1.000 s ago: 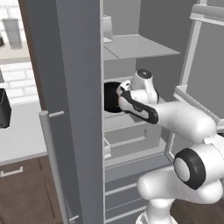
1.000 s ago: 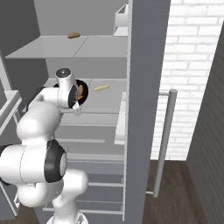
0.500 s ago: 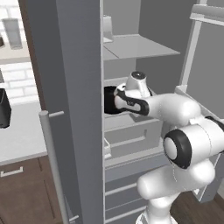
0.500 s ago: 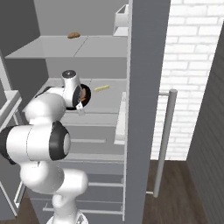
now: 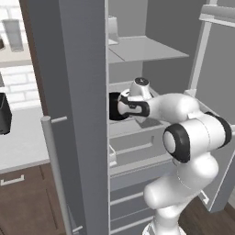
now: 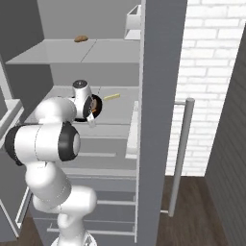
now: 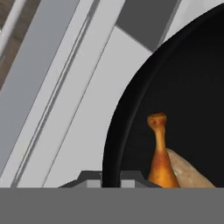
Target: Pick the chicken drumstick and sweet potato from their plates and place them in the bowl. Then put the bowl in the fridge.
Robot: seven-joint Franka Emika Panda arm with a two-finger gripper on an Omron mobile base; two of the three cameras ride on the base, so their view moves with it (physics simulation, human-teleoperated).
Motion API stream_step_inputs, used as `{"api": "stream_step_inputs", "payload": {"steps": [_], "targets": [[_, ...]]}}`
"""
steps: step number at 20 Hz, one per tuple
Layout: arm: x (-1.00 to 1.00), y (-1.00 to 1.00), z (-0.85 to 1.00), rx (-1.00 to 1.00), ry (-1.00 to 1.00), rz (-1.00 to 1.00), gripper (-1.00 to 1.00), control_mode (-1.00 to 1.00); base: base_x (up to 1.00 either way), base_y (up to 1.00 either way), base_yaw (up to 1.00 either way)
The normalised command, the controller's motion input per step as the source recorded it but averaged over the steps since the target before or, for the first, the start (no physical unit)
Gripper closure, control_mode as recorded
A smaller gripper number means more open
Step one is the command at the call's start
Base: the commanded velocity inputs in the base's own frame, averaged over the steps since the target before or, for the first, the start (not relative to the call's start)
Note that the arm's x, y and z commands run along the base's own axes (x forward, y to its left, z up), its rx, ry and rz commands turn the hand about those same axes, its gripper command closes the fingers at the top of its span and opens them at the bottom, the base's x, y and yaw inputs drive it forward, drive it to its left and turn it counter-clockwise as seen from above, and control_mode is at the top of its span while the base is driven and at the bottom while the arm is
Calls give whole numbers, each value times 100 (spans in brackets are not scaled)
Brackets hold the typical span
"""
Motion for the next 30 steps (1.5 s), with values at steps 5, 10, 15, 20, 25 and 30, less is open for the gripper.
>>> {"api": "stream_step_inputs", "payload": {"steps": [5,10,15,20,25,30], "targets": [[50,1,-5,-1,1,0,100,-100,0,0,0],[52,4,-8,-2,5,0,100,-100,0,0,0],[41,10,-15,-1,7,0,100,-100,0,0,0],[34,17,-6,-1,0,0,100,-100,0,0,0],[20,25,-12,-2,0,0,-100,-100,0,0,0],[7,0,1,0,-1,0,-100,-100,0,0,0]]}}
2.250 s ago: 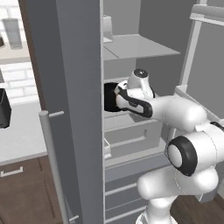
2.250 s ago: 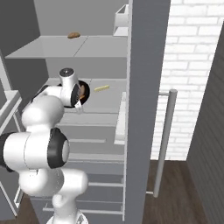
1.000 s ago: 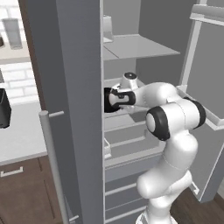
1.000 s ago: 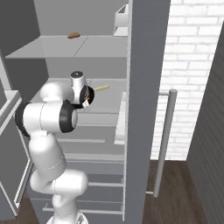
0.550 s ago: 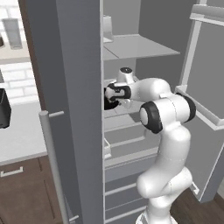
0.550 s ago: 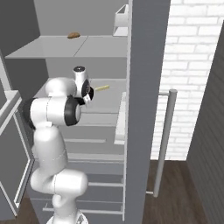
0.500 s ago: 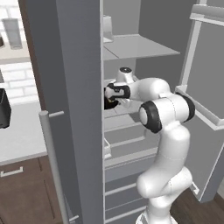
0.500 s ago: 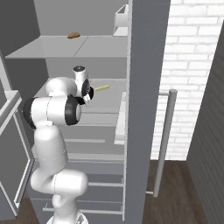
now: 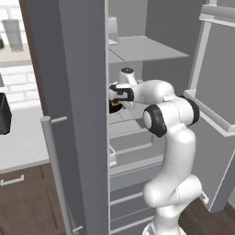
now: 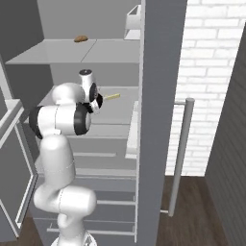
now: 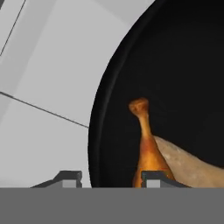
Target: Pick the chicken drumstick and sweet potato from their plates and place them in the bowl. Then put the bowl in the fridge.
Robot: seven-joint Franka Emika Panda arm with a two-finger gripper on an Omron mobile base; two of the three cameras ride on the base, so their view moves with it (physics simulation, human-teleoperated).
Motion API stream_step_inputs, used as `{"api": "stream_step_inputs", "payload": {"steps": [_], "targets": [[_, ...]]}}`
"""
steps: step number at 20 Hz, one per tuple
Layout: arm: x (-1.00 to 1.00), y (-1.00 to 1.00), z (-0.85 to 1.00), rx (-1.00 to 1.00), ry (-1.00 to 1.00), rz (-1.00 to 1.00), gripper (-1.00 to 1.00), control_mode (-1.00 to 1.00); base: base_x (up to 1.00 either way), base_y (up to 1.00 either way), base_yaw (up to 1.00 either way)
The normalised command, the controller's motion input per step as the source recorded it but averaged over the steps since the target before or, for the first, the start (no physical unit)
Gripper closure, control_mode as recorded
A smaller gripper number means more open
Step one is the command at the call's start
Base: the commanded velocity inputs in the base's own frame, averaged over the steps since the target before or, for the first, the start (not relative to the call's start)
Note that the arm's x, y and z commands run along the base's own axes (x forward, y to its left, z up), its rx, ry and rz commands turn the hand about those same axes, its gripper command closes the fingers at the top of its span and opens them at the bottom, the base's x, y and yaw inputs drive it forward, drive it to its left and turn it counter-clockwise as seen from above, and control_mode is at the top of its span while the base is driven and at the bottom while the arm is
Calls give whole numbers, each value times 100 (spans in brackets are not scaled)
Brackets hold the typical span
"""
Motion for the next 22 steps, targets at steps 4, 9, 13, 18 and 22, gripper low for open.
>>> {"api": "stream_step_inputs", "payload": {"steps": [4,9,13,18,22], "targets": [[-61,-21,13,0,-6,0,-100,-100,0,0,0],[-55,0,29,0,-15,0,-100,-100,0,0,0],[-83,-7,15,0,-19,0,-100,-100,0,0,0],[-99,-34,30,4,-9,0,-100,-100,0,0,0],[-100,-34,35,3,-6,0,-100,-100,0,0,0]]}}
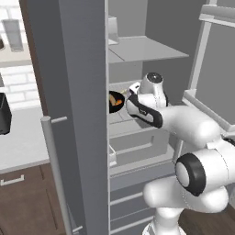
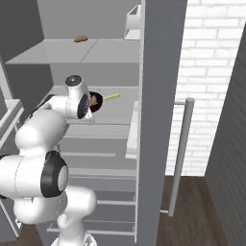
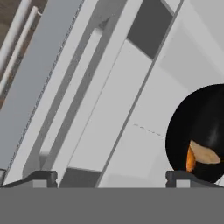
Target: Pick the chicken drumstick and sweet potato from their plates and place them in the bowl. Then put the bowl in the fridge.
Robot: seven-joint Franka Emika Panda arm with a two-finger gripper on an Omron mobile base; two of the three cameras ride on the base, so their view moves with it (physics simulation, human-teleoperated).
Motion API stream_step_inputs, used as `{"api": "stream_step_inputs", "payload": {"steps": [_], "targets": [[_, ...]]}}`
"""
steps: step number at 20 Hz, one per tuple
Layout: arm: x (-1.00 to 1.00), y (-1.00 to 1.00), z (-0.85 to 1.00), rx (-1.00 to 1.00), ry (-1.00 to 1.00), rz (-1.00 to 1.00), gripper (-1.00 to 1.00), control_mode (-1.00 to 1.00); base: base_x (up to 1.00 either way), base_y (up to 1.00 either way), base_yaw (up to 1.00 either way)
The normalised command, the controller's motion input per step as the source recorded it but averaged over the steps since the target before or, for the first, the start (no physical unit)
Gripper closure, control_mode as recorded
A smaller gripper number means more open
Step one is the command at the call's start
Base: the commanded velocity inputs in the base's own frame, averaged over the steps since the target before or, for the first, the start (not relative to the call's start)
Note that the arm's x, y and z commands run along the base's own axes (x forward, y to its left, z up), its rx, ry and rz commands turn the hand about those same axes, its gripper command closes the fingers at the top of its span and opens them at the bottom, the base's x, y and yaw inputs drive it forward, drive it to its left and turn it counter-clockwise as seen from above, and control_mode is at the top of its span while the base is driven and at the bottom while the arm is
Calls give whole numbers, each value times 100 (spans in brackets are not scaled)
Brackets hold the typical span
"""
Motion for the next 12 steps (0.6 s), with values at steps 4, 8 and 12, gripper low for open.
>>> {"api": "stream_step_inputs", "payload": {"steps": [4,8,12], "targets": [[-100,-34,40,4,-4,0,-100,-100,0,0,0],[-100,-29,15,0,-7,0,-100,-100,0,0,0],[-100,-21,4,2,-3,0,-100,-100,0,0,0]]}}
